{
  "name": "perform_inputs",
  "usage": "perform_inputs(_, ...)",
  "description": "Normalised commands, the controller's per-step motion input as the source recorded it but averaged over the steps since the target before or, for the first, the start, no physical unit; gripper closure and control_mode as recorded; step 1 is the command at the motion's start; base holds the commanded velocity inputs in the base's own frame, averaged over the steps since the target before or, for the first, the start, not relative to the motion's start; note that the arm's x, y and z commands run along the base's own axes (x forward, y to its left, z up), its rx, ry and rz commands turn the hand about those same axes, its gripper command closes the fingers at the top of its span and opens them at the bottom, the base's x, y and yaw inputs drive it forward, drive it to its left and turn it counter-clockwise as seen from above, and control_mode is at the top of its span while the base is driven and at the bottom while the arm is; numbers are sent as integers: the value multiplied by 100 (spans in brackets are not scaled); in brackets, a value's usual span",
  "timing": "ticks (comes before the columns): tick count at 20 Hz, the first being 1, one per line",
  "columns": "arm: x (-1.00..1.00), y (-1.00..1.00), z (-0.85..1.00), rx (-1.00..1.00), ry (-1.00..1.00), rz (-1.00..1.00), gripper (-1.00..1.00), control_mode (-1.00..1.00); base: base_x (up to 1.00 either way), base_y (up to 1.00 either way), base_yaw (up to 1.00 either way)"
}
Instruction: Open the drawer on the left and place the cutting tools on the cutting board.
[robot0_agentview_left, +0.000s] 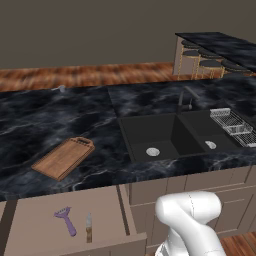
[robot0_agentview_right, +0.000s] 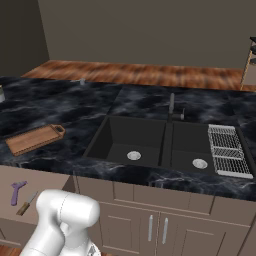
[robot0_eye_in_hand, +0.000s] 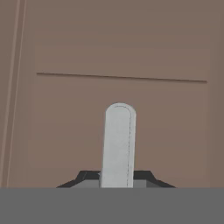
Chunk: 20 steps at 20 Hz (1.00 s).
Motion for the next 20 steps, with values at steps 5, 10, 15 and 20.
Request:
perform_inputs(5, -23, 0, -4, 0, 2, 0, 100, -100, 0, 0, 0)
perform_inputs(10, -77, 0, -17, 0, 5, 1, 100, -100, 0, 0, 0)
perform_inputs(15, -51, 0, -2, 0, 6, 0, -100, -100, 0, 0, 0)
perform_inputs(20, -83, -3, 0, 0, 4, 0, -100, -100, 0, 0, 0)
